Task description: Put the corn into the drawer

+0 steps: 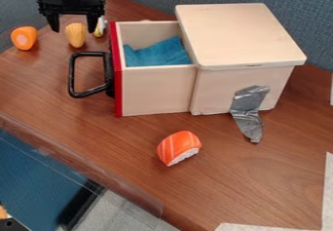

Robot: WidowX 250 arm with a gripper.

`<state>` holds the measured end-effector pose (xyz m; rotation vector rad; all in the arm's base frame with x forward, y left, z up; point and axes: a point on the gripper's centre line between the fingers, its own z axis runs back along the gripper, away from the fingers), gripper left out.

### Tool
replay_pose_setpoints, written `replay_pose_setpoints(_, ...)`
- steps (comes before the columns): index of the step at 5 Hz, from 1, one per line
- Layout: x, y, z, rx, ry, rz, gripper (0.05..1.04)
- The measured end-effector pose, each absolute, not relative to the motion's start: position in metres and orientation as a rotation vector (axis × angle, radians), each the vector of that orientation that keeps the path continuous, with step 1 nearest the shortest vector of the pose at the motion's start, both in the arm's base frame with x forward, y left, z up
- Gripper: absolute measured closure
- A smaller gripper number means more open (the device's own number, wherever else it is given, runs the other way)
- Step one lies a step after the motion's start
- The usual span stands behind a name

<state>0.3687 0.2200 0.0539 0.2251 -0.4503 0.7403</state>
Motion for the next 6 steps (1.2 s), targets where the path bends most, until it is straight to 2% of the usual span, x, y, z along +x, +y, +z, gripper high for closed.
replay_pose_setpoints(1, 0.370, 0.223, 0.042, 0.234, -0.430, 0.750, 0.083)
replay_pose_setpoints(2, 0.372, 0.225, 0.040, 0.241, -0.426, 0.761, 0.132)
replay_pose_setpoints(3, 0.372, 0.226, 0.032, 0.240, -0.405, 0.753, 0.413)
replay_pose_setpoints(4, 0.373, 0.229, 0.032, 0.249, -0.405, 0.785, 0.490)
replay_pose_setpoints(6, 0.371, 0.228, 0.031, 0.238, -0.386, 0.775, 0.490)
